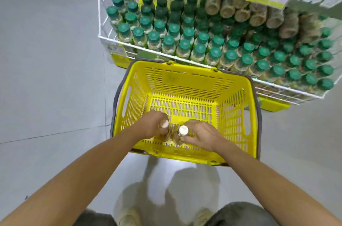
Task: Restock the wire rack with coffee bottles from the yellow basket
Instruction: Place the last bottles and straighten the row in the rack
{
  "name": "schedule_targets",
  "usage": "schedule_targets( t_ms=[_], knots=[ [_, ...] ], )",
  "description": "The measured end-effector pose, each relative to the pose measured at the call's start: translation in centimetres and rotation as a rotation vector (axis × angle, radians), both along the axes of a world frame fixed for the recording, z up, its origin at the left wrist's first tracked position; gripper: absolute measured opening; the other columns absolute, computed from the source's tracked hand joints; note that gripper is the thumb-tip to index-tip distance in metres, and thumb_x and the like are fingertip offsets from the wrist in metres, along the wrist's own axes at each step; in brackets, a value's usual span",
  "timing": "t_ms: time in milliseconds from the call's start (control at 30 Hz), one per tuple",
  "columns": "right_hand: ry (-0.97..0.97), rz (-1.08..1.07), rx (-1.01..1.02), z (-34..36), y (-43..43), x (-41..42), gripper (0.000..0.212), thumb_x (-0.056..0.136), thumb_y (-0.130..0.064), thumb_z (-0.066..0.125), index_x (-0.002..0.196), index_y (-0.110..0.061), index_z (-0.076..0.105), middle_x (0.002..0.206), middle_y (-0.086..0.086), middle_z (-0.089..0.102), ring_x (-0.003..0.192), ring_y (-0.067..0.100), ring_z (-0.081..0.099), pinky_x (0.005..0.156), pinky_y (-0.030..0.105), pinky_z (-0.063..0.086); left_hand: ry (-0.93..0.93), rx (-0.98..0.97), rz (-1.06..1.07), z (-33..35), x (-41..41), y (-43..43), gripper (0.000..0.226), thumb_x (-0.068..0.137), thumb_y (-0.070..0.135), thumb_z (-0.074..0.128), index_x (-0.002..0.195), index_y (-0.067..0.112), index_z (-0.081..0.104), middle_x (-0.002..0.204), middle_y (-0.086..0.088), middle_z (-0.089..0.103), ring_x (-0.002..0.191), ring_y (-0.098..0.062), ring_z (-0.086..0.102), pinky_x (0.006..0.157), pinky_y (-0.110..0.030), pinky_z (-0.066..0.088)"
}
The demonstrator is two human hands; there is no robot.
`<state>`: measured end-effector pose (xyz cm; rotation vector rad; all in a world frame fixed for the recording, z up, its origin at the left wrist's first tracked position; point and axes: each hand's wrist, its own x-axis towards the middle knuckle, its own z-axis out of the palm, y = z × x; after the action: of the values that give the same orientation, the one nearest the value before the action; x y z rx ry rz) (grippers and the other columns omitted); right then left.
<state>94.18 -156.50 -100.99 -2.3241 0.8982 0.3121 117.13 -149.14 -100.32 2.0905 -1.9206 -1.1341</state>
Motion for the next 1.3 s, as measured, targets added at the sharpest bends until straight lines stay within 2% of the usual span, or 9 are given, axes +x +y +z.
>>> schedule_targets(
  t_ms=[133, 233, 367, 667, 800, 967, 1100, 1200, 1300],
  knots=[
    [-0.223, -0.227, 0.036, 3.7, -1.0, 0.1, 0.026, 0.094, -0.038, 0.076, 0.107, -0.015, 0.080, 0.100, 0.005, 0.074, 0.095, 0.022, 0.069, 0.085, 0.042, 0.055, 0.131, -0.095, 0.087, 4.4, 1.0, -0.8, 0.014, 0.077, 0.018, 0.082, 0.090, 0.015, 0.079, 0.084, -0.005, 0.076, 0.077, -0.018, 0.062, 0.067, -0.031, 0.046],
    [-0.348, -0.350, 0.014, 12.8, -2.5, 0.2, 0.021, 0.094, -0.035, 0.077, 0.104, -0.017, 0.081, 0.098, 0.002, 0.075, 0.095, 0.016, 0.070, 0.083, 0.031, 0.057, 0.222, -0.148, 0.125, 13.1, 1.6, -2.2, 0.013, 0.077, 0.016, 0.082, 0.088, 0.012, 0.078, 0.083, -0.007, 0.077, 0.081, -0.027, 0.071, 0.073, -0.045, 0.057],
    [-0.414, -0.457, -0.136, 31.4, -5.1, 1.0, 0.032, 0.091, -0.044, 0.076, 0.089, -0.012, 0.077, 0.080, 0.006, 0.068, 0.078, 0.022, 0.066, 0.073, 0.043, 0.052, 0.377, -0.188, 0.231, 31.0, 1.9, -5.2, 0.021, 0.069, 0.012, 0.083, 0.088, 0.009, 0.076, 0.089, -0.017, 0.079, 0.088, -0.035, 0.076, 0.082, -0.056, 0.061],
    [-0.579, -0.534, -0.348, 79.2, -9.9, -0.6, 0.054, 0.090, -0.060, 0.068, 0.084, -0.006, 0.076, 0.077, 0.011, 0.075, 0.077, 0.031, 0.070, 0.075, 0.046, 0.054, 0.535, -0.410, 0.261, 78.1, 0.9, -12.1, 0.026, 0.081, -0.006, 0.080, 0.095, 0.015, 0.074, 0.080, 0.010, 0.077, 0.077, 0.002, 0.069, 0.081, -0.023, 0.055],
    [-0.693, -0.619, -0.543, 93.7, -11.8, -2.9, 0.056, 0.087, -0.062, 0.069, 0.063, -0.013, 0.062, 0.055, 0.002, 0.061, 0.056, 0.015, 0.054, 0.068, 0.038, 0.040, 0.546, -0.562, 0.211, 93.1, -1.3, -16.1, 0.028, 0.081, -0.005, 0.079, 0.107, 0.007, 0.075, 0.107, -0.016, 0.081, 0.093, -0.013, 0.072, 0.090, -0.030, 0.055],
    [-0.755, -0.660, -0.695, 103.2, -15.3, -6.4, 0.065, 0.083, -0.067, 0.068, 0.051, -0.012, 0.052, 0.046, -0.002, 0.046, 0.051, 0.009, 0.037, 0.061, 0.037, 0.038, 0.571, -0.651, 0.181, 103.0, -4.8, -21.8, 0.026, 0.086, 0.006, 0.077, 0.102, 0.025, 0.072, 0.092, 0.013, 0.076, 0.087, -0.006, 0.069, 0.081, -0.019, 0.054],
    [-0.755, -0.690, -0.738, 106.6, -19.5, -9.1, 0.069, 0.083, -0.066, 0.070, 0.056, -0.003, 0.061, 0.056, 0.017, 0.062, 0.056, 0.017, 0.046, 0.068, 0.040, 0.048, 0.584, -0.649, 0.184, 106.9, -7.4, -26.1, 0.019, 0.081, 0.014, 0.077, 0.086, 0.032, 0.078, 0.074, 0.018, 0.079, 0.076, 0.000, 0.073, 0.066, -0.018, 0.056],
    [-0.717, -0.728, -0.770, 108.1, -23.3, -10.7, 0.068, 0.084, -0.065, 0.071, 0.060, -0.001, 0.067, 0.061, 0.019, 0.067, 0.064, 0.034, 0.063, 0.069, 0.043, 0.055, 0.561, -0.637, 0.164, 109.1, -9.0, -28.9, 0.027, 0.069, 0.028, 0.079, 0.094, 0.021, 0.080, 0.095, -0.006, 0.083, 0.102, -0.029, 0.077, 0.086, -0.041, 0.062],
    [-0.672, -0.736, -0.743, 108.7, -26.5, -11.0, 0.065, 0.081, -0.065, 0.067, 0.061, -0.003, 0.073, 0.058, 0.013, 0.071, 0.062, 0.029, 0.069, 0.065, 0.042, 0.060, 0.579, -0.563, 0.197, 109.8, -9.3, -31.1, 0.032, 0.069, 0.024, 0.078, 0.100, 0.019, 0.081, 0.103, -0.006, 0.083, 0.109, -0.028, 0.076, 0.100, -0.048, 0.060]
  ],
)
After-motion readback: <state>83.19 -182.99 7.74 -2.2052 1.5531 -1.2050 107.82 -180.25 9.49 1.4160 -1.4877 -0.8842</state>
